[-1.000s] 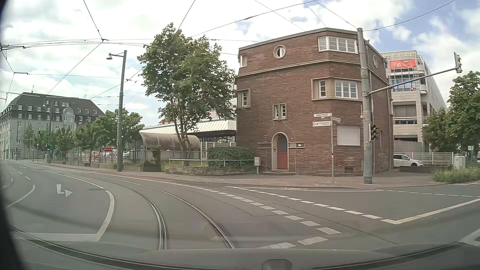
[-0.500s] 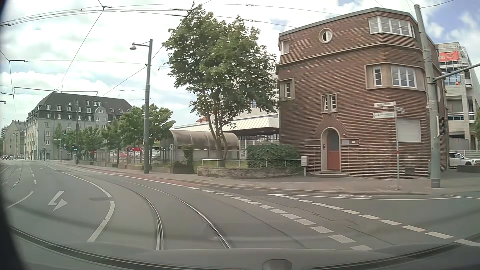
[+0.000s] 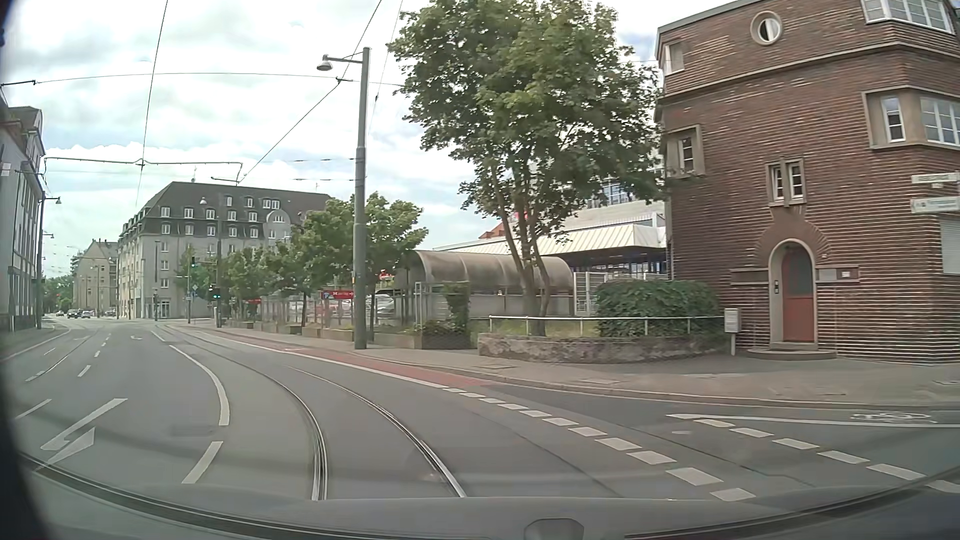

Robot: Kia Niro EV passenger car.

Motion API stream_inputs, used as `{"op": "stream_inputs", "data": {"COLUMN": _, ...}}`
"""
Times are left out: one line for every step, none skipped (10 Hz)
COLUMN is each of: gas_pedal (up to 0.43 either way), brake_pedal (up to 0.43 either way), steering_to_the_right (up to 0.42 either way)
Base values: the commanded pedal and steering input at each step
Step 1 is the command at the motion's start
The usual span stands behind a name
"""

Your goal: Follow the waypoints while adhering to traffic rules and regulations

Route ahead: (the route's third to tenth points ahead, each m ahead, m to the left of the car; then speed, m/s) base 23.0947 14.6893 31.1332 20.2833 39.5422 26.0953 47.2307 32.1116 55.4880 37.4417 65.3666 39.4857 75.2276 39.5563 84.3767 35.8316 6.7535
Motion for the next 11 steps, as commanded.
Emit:
{"op": "stream_inputs", "data": {"gas_pedal": 0.118, "brake_pedal": 0.024, "steering_to_the_right": -0.207}}
{"op": "stream_inputs", "data": {"gas_pedal": 0.118, "brake_pedal": 0.024, "steering_to_the_right": -0.207}}
{"op": "stream_inputs", "data": {"gas_pedal": 0.118, "brake_pedal": 0.024, "steering_to_the_right": -0.207}}
{"op": "stream_inputs", "data": {"gas_pedal": 0.118, "brake_pedal": 0.024, "steering_to_the_right": -0.206}}
{"op": "stream_inputs", "data": {"gas_pedal": 0.118, "brake_pedal": 0.024, "steering_to_the_right": -0.206}}
{"op": "stream_inputs", "data": {"gas_pedal": 0.11, "brake_pedal": 0.024, "steering_to_the_right": -0.205}}
{"op": "stream_inputs", "data": {"gas_pedal": 0.098, "brake_pedal": 0.024, "steering_to_the_right": -0.205}}
{"op": "stream_inputs", "data": {"gas_pedal": 0.098, "brake_pedal": 0.024, "steering_to_the_right": -0.203}}
{"op": "stream_inputs", "data": {"gas_pedal": 0.098, "brake_pedal": 0.024, "steering_to_the_right": -0.199}}
{"op": "stream_inputs", "data": {"gas_pedal": 0.098, "brake_pedal": 0.024, "steering_to_the_right": -0.19}}
{"op": "stream_inputs", "data": {"gas_pedal": 0.098, "brake_pedal": 0.024, "steering_to_the_right": -0.184}}
